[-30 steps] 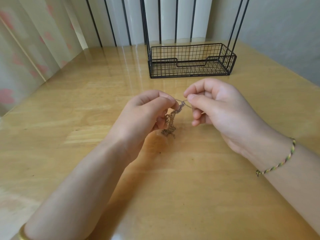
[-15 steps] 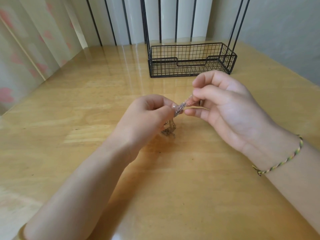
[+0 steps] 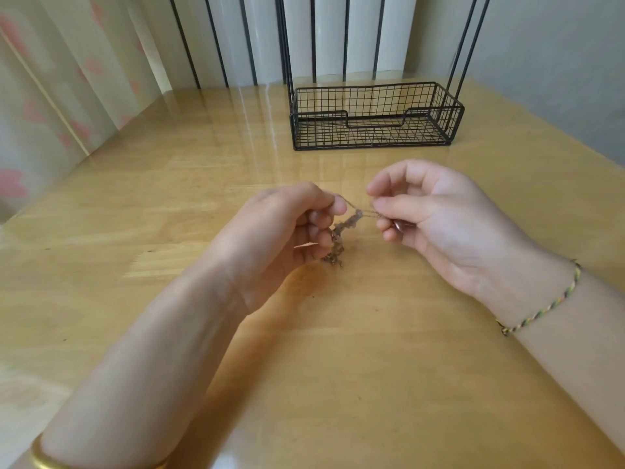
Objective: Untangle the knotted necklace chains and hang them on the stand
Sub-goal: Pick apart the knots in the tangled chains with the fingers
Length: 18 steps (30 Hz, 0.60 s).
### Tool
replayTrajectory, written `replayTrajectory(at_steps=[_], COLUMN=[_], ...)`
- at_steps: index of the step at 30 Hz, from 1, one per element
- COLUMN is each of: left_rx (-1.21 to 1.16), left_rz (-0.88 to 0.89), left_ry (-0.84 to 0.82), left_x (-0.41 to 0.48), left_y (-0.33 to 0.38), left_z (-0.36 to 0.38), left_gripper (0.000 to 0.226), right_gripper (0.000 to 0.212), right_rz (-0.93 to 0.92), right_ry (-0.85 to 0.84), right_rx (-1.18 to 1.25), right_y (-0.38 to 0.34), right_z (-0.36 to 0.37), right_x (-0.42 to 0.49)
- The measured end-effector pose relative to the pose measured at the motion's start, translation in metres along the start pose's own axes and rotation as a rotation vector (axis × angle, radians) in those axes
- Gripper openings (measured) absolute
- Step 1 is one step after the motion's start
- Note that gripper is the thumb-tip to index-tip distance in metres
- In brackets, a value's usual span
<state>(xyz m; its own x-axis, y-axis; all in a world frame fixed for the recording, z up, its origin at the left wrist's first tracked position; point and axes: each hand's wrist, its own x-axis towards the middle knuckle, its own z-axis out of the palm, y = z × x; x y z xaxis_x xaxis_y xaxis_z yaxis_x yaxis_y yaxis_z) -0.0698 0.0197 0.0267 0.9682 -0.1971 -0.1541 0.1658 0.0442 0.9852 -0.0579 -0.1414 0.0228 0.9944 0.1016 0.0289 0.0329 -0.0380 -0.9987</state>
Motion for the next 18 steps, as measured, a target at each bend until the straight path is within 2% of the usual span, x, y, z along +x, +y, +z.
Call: replayTrajectory(at_steps=[4, 7, 12, 18], left_rx=[-0.014, -0.051, -0.067, -0.097], left_rz=[-0.014, -0.013, -0.007, -0.023], left_ry=[0.002, 0.005, -0.015, -0.041], left_x=[0.0004, 0.0011, 0.0021, 0.0033], left_y=[-0.0001, -0.0012, -0.002, -0.0021], left_z=[-0.0002, -0.0015, -0.002, -0.0034], left_gripper=[0.025, 0.021, 0.018, 0.018], right_gripper=[0.029, 0.026, 0.022, 0.035], right_rz=[0.033, -0.021, -0.16, -0.359], right_ry=[-0.079, -0.12, -0.16, -0.107], right_rx=[0.074, 0.055, -0.164, -0.542], right_y=[-0.0014, -0.003, -0.0036, -0.0071], right_z=[0.0034, 0.0036, 0.0068, 0.0095], right_x=[-0.0013, -0.0022, -0.006, -0.0076])
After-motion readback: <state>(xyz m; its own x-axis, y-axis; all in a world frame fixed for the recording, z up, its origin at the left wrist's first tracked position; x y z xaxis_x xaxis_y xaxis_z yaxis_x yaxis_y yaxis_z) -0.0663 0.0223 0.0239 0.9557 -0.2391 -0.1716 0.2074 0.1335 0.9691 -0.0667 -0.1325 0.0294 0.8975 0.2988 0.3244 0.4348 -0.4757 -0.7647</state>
